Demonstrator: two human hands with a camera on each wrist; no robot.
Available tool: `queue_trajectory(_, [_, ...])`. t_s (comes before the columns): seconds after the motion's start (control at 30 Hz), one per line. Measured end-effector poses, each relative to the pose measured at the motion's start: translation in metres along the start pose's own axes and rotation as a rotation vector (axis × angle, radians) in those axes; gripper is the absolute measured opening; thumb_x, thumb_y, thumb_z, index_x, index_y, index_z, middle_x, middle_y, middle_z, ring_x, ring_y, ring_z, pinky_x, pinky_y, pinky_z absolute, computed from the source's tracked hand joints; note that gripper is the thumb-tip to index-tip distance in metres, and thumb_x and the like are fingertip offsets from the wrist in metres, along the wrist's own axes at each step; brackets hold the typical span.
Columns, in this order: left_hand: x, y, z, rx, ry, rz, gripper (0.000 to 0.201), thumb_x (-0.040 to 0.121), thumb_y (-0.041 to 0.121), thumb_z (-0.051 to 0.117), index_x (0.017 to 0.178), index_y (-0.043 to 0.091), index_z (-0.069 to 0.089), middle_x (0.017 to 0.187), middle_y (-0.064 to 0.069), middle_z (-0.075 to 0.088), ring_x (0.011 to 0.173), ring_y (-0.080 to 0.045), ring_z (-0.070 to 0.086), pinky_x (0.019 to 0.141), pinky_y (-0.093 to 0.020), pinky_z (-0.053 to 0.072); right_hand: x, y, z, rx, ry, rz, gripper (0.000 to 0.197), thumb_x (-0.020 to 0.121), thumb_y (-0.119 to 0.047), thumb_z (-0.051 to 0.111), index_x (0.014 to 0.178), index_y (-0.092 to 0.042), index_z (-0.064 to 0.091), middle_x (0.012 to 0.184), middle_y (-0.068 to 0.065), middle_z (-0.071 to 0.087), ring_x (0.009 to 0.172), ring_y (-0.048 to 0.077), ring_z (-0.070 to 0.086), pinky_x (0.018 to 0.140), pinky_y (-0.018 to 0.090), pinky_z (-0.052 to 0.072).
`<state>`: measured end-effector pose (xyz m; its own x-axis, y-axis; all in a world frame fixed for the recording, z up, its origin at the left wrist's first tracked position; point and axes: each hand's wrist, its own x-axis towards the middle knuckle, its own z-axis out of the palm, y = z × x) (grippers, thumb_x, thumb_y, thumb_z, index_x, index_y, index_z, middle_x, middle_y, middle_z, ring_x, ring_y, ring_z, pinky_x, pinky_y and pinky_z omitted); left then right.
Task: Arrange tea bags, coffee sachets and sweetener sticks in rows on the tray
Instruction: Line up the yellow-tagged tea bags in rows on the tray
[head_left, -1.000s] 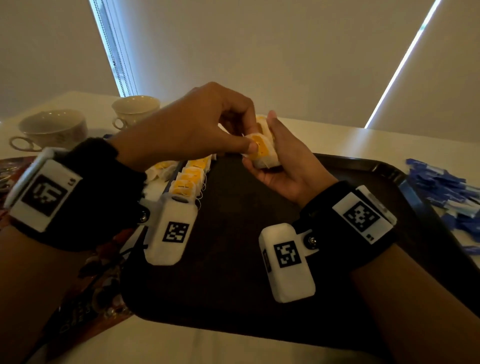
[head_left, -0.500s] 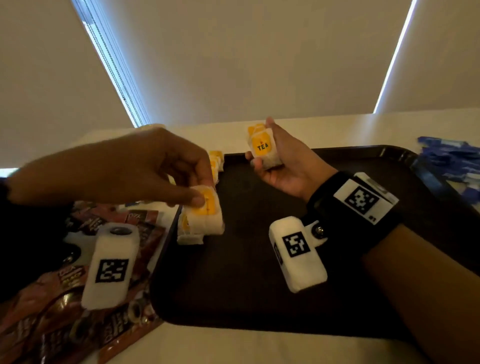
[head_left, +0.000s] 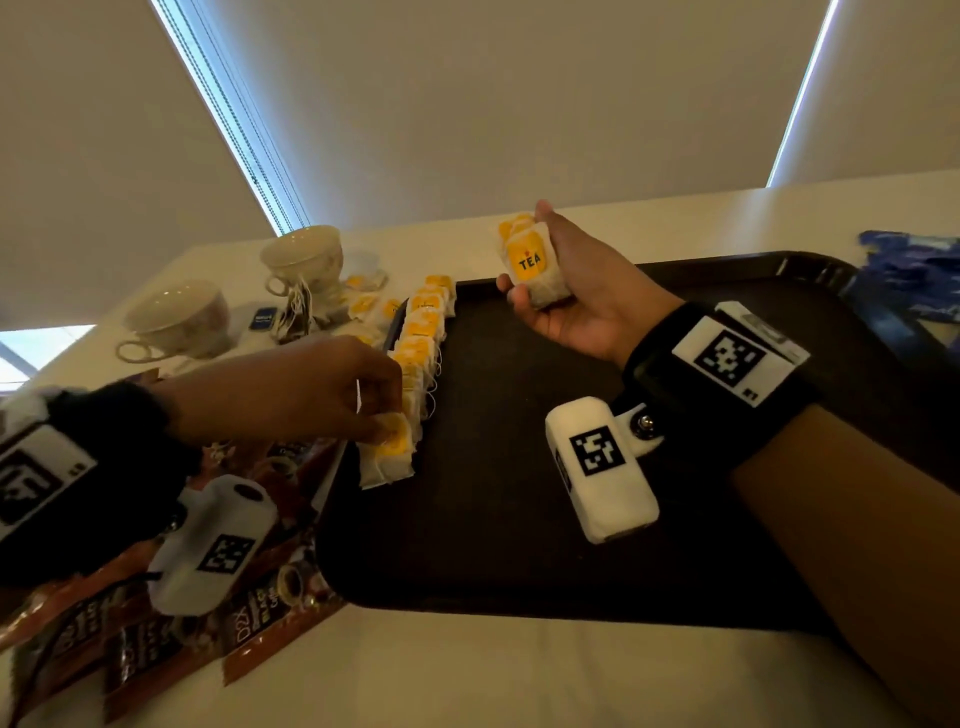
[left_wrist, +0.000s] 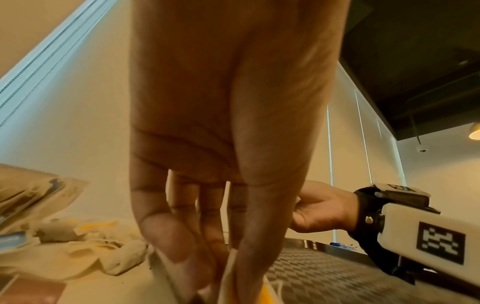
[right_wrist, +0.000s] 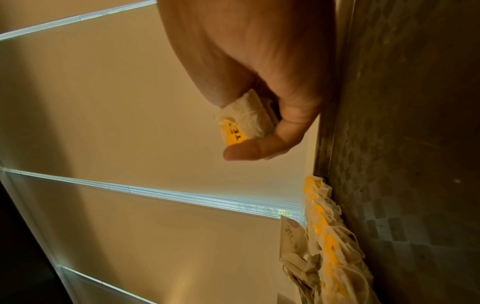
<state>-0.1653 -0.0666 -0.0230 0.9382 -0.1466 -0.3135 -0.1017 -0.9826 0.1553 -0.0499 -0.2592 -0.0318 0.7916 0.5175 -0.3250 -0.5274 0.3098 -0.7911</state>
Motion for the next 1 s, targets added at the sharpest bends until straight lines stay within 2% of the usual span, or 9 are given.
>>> queue_trajectory(0.13, [0.003,0.001,-0.001,-0.007,0.013,-0.003,0.015,0.083,0.031,0.068,0.088,0.039,0.056,0.083,0.014,0.059,0.078,-0.002,0.056,0.066,-0.014,0.044,0.001,0.0,0.001,-0.011,0.001,-0.003,0.037,0.094,-0.047,0.047,0.089,-0.011,0.054,0.082,0.01,0.052,0.063,0.014,0.052,0.045,0.017,0.048])
queue_trajectory(0.27, [0.003,0.0,0.004,0.044,0.119,0.008,0.033,0.08,0.031,0.072,0.087,0.047,0.044,0.083,0.02,0.054,0.075,0.005,0.054,0.06,-0.011,0.04,0.001,0.0,0.001,-0.022,-0.003,0.0,0.037,0.094,-0.047,0.047,0.092,-0.011,0.055,0.081,0.01,0.053,0.063,0.014,0.053,0.046,0.017,0.048])
queue_trajectory(0.37, [-0.007,0.003,0.002,0.041,0.205,0.09,0.036,0.076,0.033,0.074,0.084,0.046,0.042,0.081,0.019,0.052,0.084,0.01,0.048,0.066,-0.005,0.04,0.002,0.0,0.001,-0.029,-0.001,-0.002,0.037,0.094,-0.048,0.047,0.094,-0.011,0.055,0.082,0.01,0.053,0.064,0.014,0.053,0.046,0.017,0.049])
queue_trajectory(0.5, [-0.017,0.013,0.004,0.146,0.047,0.16,0.03,0.082,0.04,0.065,0.098,0.053,0.044,0.093,0.023,0.046,0.083,0.005,0.05,0.066,-0.006,0.041,0.002,0.001,0.001,-0.052,0.003,-0.004,0.038,0.093,-0.048,0.047,0.095,-0.012,0.055,0.083,0.011,0.054,0.063,0.014,0.053,0.045,0.017,0.051])
queue_trajectory(0.6, [-0.014,0.012,0.013,0.203,-0.017,0.178,0.031,0.087,0.037,0.059,0.116,0.045,0.052,0.107,0.022,0.044,0.09,0.007,0.048,0.068,-0.004,0.04,0.0,0.002,0.003,-0.073,0.015,0.001,0.037,0.093,-0.048,0.048,0.095,-0.012,0.055,0.084,0.012,0.056,0.062,0.014,0.054,0.045,0.018,0.051])
queue_trajectory(0.7, [-0.01,0.011,0.014,0.204,-0.036,0.192,0.024,0.09,0.032,0.057,0.114,0.038,0.058,0.112,0.017,0.047,0.094,0.004,0.049,0.075,-0.007,0.042,-0.002,0.002,0.004,-0.077,0.019,0.005,0.038,0.092,-0.048,0.049,0.096,-0.012,0.055,0.083,0.013,0.056,0.061,0.014,0.054,0.045,0.018,0.052])
queue_trajectory(0.8, [-0.006,0.012,0.008,0.215,-0.094,0.189,0.025,0.09,0.03,0.058,0.113,0.041,0.058,0.108,0.021,0.047,0.094,0.005,0.049,0.079,-0.006,0.041,-0.003,0.002,0.004,-0.091,0.014,0.01,0.038,0.092,-0.049,0.049,0.095,-0.012,0.056,0.083,0.012,0.056,0.061,0.013,0.055,0.045,0.018,0.052])
queue_trajectory(0.87, [-0.006,0.017,-0.002,0.141,-0.006,0.184,0.022,0.086,0.037,0.061,0.108,0.043,0.057,0.097,0.022,0.052,0.088,0.006,0.051,0.072,-0.006,0.041,-0.004,0.003,0.005,-0.109,0.0,0.014,0.037,0.092,-0.049,0.049,0.095,-0.012,0.056,0.084,0.01,0.056,0.061,0.012,0.056,0.045,0.018,0.051])
queue_trajectory(1.0, [0.005,0.034,-0.02,-0.14,0.547,0.244,0.02,0.078,0.035,0.07,0.096,0.032,0.062,0.078,0.017,0.059,0.077,0.0,0.057,0.062,-0.01,0.042,-0.006,0.005,0.007,-0.128,-0.051,0.03,0.037,0.093,-0.047,0.049,0.095,-0.011,0.056,0.08,0.01,0.056,0.054,0.012,0.055,0.046,0.018,0.052])
